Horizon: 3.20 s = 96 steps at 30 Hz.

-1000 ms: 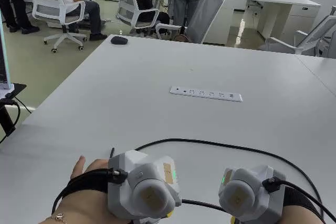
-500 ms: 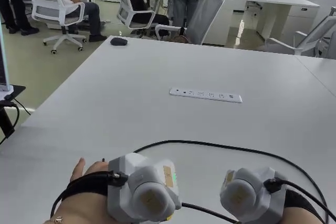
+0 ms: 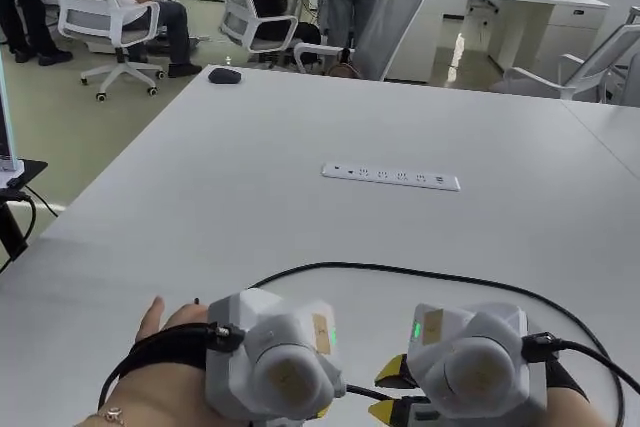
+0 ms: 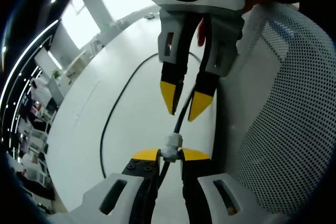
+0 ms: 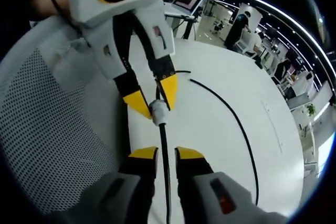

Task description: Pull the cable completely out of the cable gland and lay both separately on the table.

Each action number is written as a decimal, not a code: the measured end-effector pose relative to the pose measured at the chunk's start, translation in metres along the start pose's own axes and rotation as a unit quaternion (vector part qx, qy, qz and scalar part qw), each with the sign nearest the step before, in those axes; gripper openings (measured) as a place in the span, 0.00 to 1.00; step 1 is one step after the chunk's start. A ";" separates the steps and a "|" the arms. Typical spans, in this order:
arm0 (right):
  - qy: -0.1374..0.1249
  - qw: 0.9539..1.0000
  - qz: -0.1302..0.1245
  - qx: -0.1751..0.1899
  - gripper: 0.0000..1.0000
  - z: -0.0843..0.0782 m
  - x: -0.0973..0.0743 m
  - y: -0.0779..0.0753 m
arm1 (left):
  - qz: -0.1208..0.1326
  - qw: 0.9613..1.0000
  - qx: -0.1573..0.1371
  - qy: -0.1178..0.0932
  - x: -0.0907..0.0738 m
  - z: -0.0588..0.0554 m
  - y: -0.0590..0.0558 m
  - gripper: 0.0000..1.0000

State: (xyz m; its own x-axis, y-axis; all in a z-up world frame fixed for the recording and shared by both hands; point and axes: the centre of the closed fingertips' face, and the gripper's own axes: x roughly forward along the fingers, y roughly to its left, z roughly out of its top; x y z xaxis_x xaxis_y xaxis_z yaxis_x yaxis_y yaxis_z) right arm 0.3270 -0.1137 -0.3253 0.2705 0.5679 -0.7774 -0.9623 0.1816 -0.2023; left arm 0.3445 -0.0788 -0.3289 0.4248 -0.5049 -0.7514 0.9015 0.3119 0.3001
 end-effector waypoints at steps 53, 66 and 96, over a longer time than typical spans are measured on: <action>0.184 0.980 -0.059 0.057 0.19 -0.083 -0.007 -0.023 | 0.012 1.000 -0.006 0.002 -0.012 0.000 0.000 0.16; 0.028 0.999 -0.023 -0.015 0.21 -0.008 0.002 -0.006 | 0.011 1.000 0.000 -0.011 -0.012 0.006 0.000 0.16; 0.141 0.989 -0.026 0.024 0.03 -0.060 0.003 -0.012 | 0.016 1.000 0.001 -0.011 -0.013 0.006 0.002 0.16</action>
State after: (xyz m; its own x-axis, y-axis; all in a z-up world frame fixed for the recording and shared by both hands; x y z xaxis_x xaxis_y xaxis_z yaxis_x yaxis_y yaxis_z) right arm 0.3376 -0.1625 -0.3607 0.2945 0.3114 -0.9035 -0.9433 0.2463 -0.2226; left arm 0.3412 -0.0762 -0.3155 0.4544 -0.5128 -0.7284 0.8879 0.3264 0.3241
